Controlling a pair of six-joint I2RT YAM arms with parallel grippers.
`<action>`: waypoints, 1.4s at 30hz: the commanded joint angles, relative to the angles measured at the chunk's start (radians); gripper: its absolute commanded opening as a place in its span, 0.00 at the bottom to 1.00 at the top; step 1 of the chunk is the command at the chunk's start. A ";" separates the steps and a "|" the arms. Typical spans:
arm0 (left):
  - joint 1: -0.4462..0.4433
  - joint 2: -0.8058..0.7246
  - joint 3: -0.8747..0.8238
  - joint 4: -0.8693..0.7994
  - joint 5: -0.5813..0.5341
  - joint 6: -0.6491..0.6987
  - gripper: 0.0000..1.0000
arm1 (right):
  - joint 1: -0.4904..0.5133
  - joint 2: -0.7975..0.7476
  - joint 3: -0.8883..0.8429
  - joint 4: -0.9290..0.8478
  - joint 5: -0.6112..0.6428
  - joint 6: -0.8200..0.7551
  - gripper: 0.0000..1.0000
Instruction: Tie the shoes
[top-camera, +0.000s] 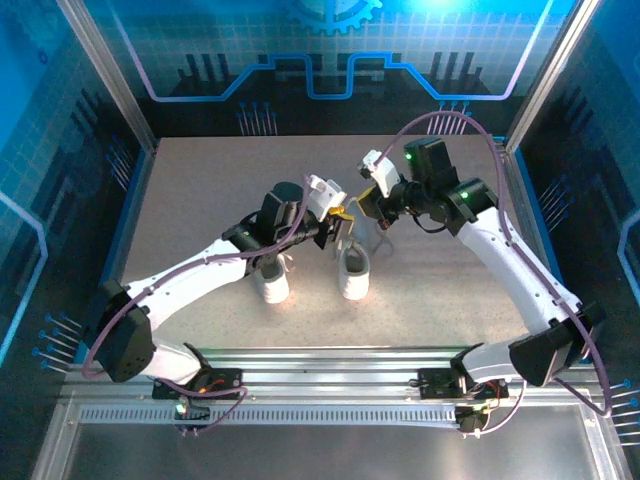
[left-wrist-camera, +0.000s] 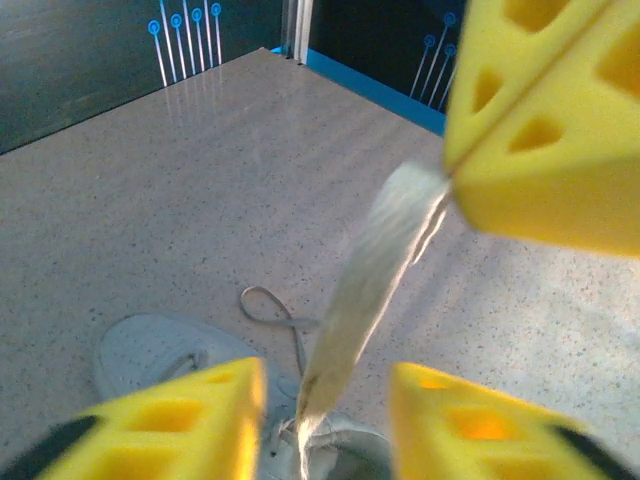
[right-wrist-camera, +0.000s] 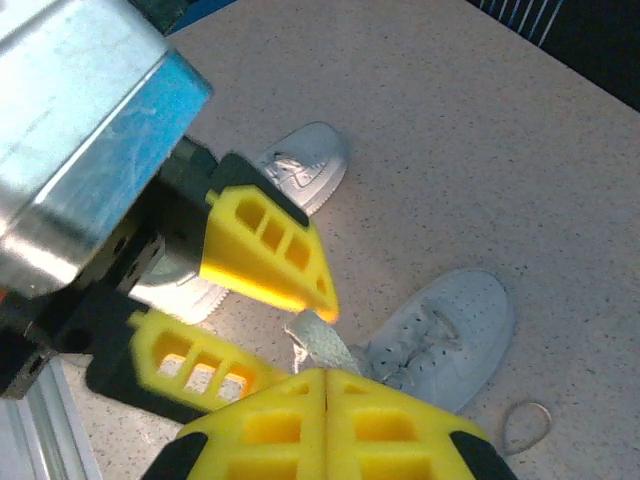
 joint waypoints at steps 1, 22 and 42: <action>0.007 0.010 0.051 -0.038 0.038 0.026 0.07 | 0.012 0.026 0.042 -0.059 -0.066 -0.034 0.00; 0.300 -0.162 0.170 -0.184 0.111 -0.374 0.00 | 0.017 0.065 -0.328 0.423 -0.080 -0.044 0.59; 0.322 -0.244 0.184 -0.177 0.117 -0.402 0.00 | 0.049 0.380 -0.120 0.270 -0.043 -0.148 0.53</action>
